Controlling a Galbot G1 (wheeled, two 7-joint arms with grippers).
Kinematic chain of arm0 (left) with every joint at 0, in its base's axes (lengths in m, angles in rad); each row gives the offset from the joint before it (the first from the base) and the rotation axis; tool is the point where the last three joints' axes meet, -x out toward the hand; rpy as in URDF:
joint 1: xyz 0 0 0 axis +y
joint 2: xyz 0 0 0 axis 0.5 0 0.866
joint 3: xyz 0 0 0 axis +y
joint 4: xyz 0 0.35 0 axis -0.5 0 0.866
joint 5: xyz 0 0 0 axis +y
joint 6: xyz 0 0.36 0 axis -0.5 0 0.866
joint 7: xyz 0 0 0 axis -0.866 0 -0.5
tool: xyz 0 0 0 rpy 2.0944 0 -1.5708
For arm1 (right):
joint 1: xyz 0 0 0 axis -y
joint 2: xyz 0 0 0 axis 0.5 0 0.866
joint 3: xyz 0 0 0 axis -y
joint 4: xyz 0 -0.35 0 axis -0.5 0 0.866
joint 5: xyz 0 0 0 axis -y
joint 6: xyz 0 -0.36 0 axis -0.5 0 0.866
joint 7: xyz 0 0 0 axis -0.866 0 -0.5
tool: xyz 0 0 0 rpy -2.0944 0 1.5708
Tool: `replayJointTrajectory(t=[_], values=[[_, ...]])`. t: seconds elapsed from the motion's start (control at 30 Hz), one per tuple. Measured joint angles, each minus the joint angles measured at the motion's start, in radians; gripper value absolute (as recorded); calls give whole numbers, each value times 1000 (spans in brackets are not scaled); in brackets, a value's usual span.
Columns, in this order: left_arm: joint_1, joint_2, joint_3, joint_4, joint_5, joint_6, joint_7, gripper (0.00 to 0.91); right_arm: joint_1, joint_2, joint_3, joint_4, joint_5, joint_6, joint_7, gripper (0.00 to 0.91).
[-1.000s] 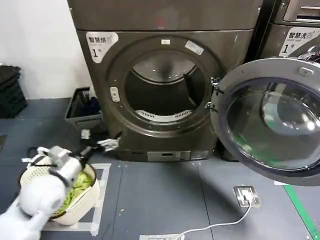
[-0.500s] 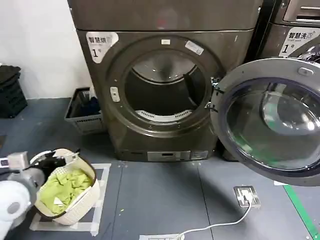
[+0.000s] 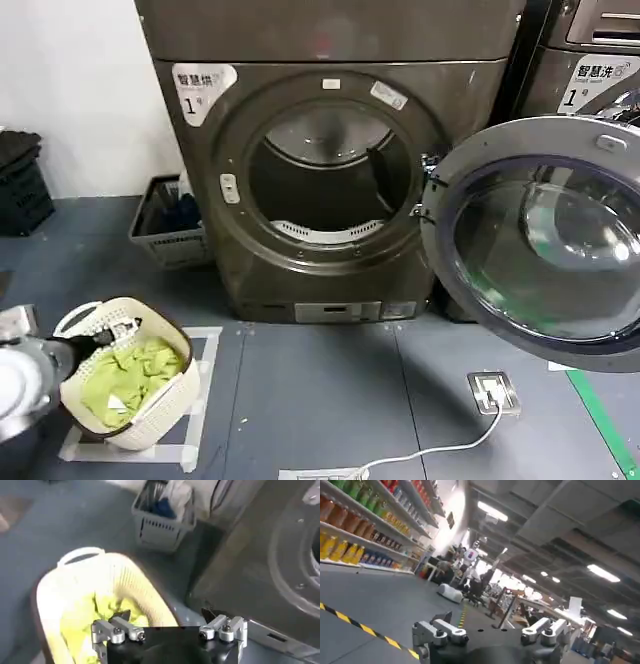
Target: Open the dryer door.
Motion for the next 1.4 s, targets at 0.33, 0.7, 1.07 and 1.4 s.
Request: replayJointTrajectory(t=[0.33, 0.7, 1.07, 1.4], values=[[-62, 26, -11, 76, -272, 0, -185, 907, -1, 10, 5, -1, 8, 23, -21, 907], [-89, 17, -9, 109, -325, 0, -226, 907, 4, 19, 8, 2, 28, 53, -36, 907], [-92, 27, -10, 125, -353, 0, -238, 907, 3, 18, 9, 0, 39, 58, -35, 907], [-91, 29, -6, 126, -395, 0, -250, 907, 3, 18, 9, -6, 38, 68, -39, 907]])
